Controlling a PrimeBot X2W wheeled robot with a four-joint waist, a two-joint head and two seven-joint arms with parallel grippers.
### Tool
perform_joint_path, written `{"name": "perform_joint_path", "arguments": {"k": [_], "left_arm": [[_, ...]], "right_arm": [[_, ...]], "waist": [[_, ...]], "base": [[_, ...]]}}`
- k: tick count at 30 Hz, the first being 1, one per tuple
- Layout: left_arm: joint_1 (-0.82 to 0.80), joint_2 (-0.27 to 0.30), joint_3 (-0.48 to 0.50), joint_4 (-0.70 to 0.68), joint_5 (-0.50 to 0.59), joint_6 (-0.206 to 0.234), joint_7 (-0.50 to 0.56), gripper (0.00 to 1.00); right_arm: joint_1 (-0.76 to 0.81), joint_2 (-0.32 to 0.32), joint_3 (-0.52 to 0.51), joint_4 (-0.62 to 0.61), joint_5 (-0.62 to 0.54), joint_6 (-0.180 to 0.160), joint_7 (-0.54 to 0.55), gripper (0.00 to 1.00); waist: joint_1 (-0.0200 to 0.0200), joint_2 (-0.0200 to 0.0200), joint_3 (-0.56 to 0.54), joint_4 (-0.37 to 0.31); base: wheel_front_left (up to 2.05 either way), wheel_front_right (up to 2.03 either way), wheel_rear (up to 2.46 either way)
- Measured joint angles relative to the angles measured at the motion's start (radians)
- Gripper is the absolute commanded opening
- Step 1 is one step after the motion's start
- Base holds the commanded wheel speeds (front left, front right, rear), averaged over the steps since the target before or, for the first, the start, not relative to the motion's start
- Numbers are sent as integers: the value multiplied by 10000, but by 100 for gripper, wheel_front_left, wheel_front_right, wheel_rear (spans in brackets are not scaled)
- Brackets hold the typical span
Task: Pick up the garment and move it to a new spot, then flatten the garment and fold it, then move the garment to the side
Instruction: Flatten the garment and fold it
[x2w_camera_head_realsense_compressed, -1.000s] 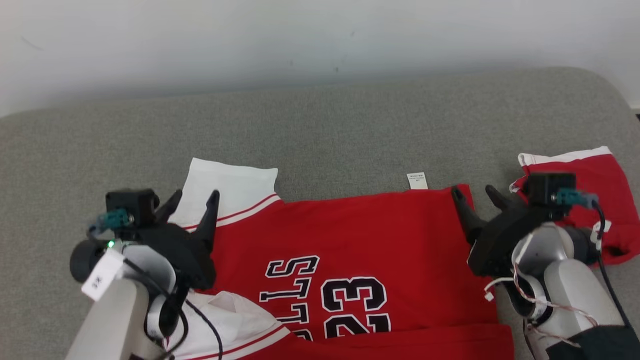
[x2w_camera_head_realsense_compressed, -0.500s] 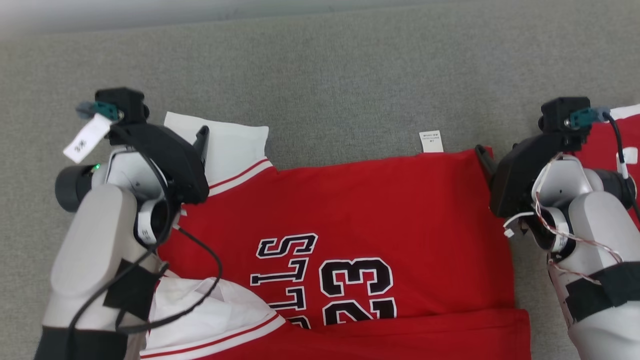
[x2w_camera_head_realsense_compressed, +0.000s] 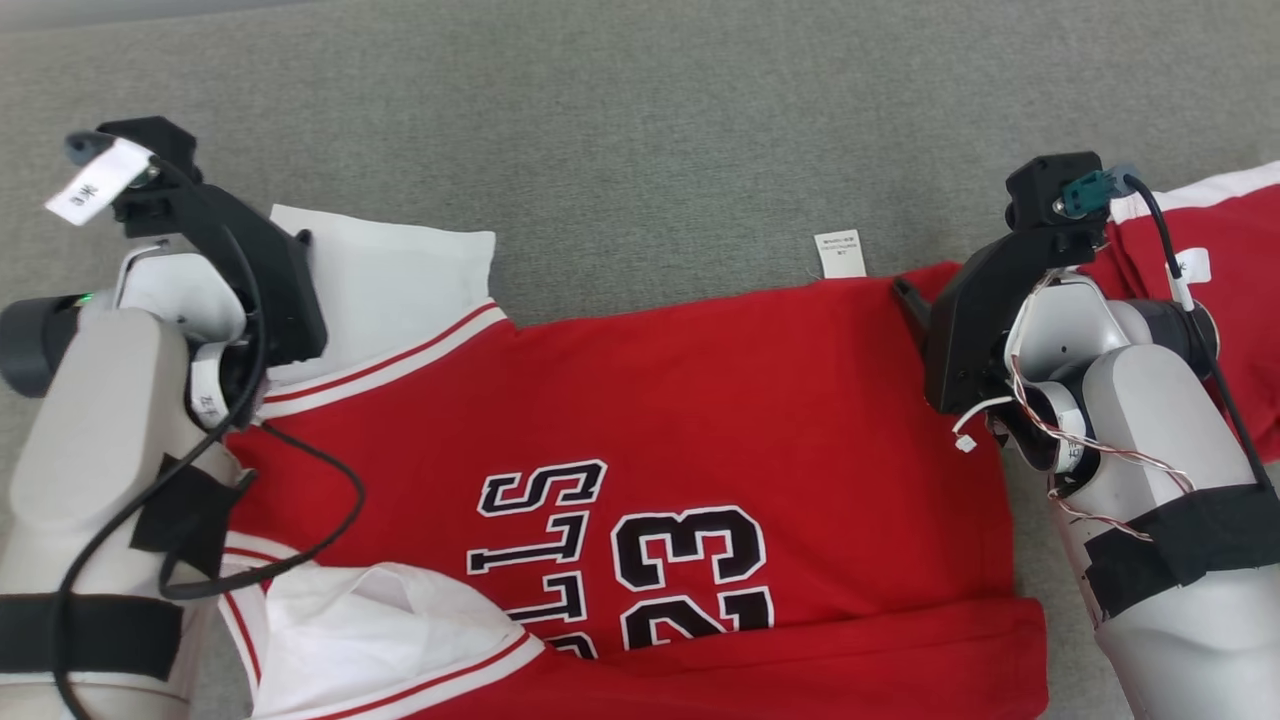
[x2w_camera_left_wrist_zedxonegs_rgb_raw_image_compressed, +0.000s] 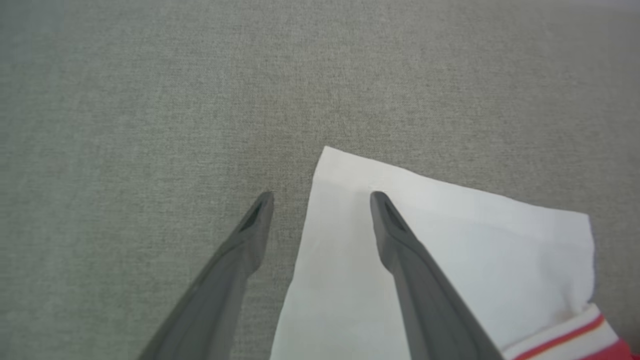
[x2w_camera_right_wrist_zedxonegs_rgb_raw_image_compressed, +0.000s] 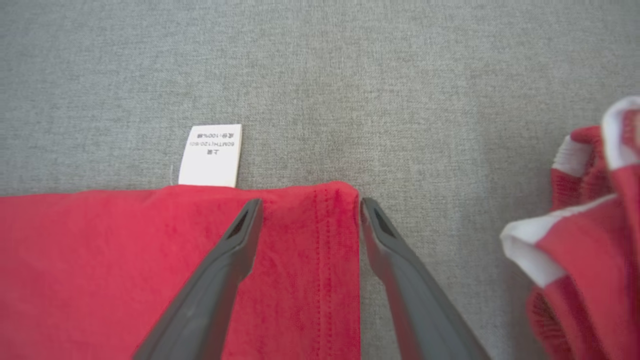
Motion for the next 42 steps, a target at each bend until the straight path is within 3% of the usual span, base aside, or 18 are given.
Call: {"name": "perform_joint_path", "arguments": {"k": [8,13,21,33,42], "left_arm": [[-368,416,-63,447,328,109,84,100],[-756,105,-219,685,431,130,71,100],[-1114,-274,-326,1091,439,194,-35,100],[-1278,-545,-437,1643,431,19,-286,100],[-1283,-608,-441,2100,376,-159,-552,100]], "right_arm": [[12,-35,-29,-556,-13,-15,130,100],[39,-368,-347,-706,-17,-94,205,100],[52,-380,-470,-708,-90,-171,213,100],[33,-121,-261,-750,-86,-171,203,100],[58,-552,-481,-1001,-729,-261,203,100]], "waist": [[-1,-1,274,-443],[0,0,548,-549],[-1,-1,682,-309],[-1,-2,552,-62],[0,-2,315,-29]], "base": [[0,0,0],[0,0,0],[0,0,0],[0,0,0],[0,0,0]]}}
